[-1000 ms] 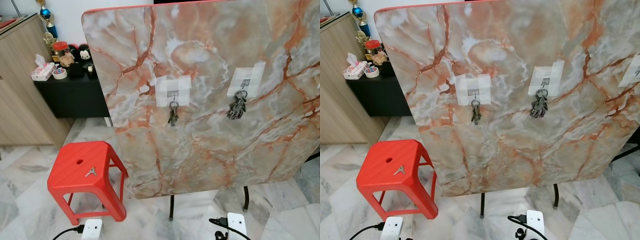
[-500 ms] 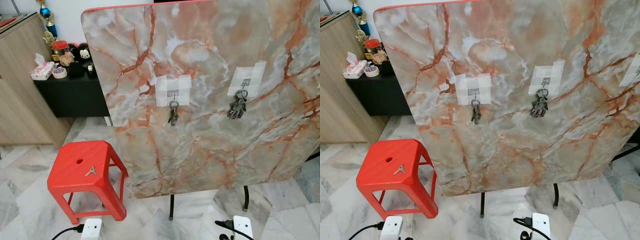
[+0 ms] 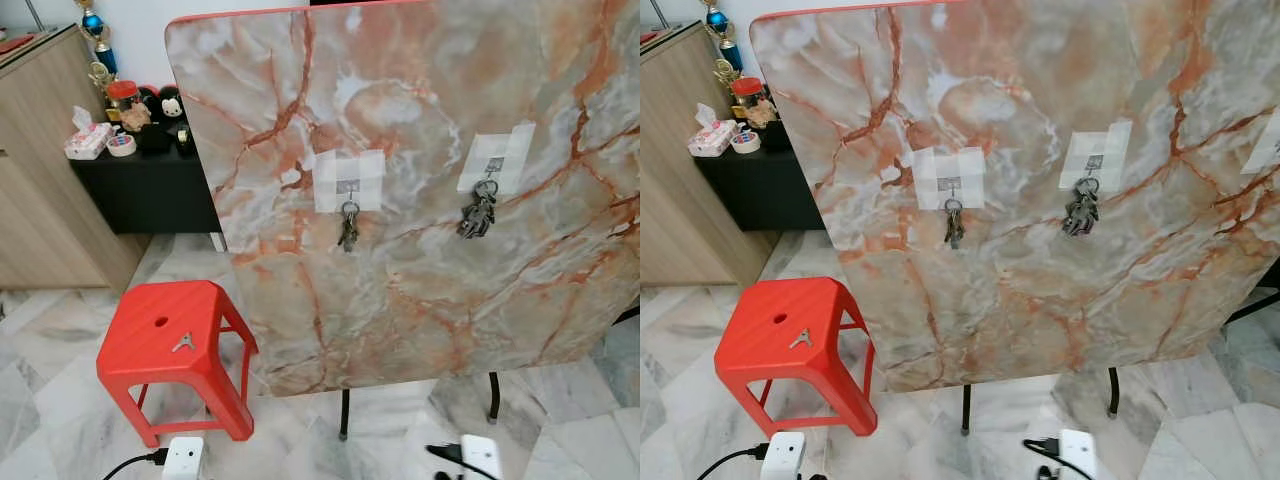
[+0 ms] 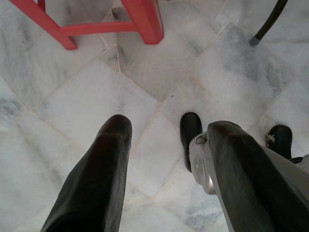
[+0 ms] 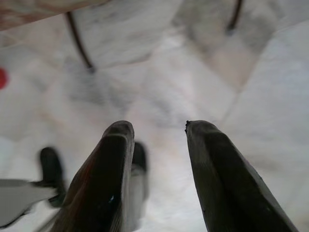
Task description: Hang keys on a hook
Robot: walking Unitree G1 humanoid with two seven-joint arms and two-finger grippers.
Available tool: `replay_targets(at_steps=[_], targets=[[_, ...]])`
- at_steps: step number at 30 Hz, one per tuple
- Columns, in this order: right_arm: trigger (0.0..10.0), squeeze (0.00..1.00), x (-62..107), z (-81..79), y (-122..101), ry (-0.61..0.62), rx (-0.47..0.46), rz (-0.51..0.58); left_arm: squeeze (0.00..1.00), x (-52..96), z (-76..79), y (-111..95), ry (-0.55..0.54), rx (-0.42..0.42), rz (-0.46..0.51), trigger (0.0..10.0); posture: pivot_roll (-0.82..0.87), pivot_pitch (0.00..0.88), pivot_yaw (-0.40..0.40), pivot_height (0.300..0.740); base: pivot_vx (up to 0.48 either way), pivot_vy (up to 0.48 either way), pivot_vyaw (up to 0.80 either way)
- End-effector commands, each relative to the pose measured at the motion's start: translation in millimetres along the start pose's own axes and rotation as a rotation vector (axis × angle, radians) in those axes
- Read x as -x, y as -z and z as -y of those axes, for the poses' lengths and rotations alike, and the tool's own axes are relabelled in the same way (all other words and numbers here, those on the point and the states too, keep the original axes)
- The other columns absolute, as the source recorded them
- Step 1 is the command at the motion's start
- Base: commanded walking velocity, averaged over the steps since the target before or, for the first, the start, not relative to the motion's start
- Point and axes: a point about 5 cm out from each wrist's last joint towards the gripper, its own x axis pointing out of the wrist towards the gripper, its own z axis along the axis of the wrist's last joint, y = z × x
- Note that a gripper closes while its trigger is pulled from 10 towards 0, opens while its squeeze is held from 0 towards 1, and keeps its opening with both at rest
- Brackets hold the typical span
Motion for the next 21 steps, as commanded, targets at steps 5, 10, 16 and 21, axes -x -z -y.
replay_targets(at_steps=[5,10,16,21], targets=[[10.0,0.00,-1.2,-14.8,1,-0.021,0.002,0.023,0.00,1.0,-2.5,5,-0.004,-0.005,-0.024,10.0,0.00,0.011,0.025,0.740,0.000,0.480,0.32],[10.0,0.00,-3.2,-36.5,1,-0.053,-0.032,0.015,0.00,1.0,-2.5,5,-0.003,-0.006,-0.024,10.0,0.00,0.011,0.025,0.740,0.000,0.480,0.51],[10.0,0.00,-3.4,-40.9,2,-0.059,-0.024,0.011,0.00,0.9,-2.4,5,-0.002,-0.007,-0.024,10.0,0.00,0.011,0.025,0.740,0.000,0.476,0.00],[10.0,0.00,-2.8,-32.0,1,-0.053,-0.026,0.016,0.00,0.8,-2.1,5,-0.001,-0.006,-0.023,10.0,0.00,0.011,0.024,0.740,0.000,0.459,0.00]])
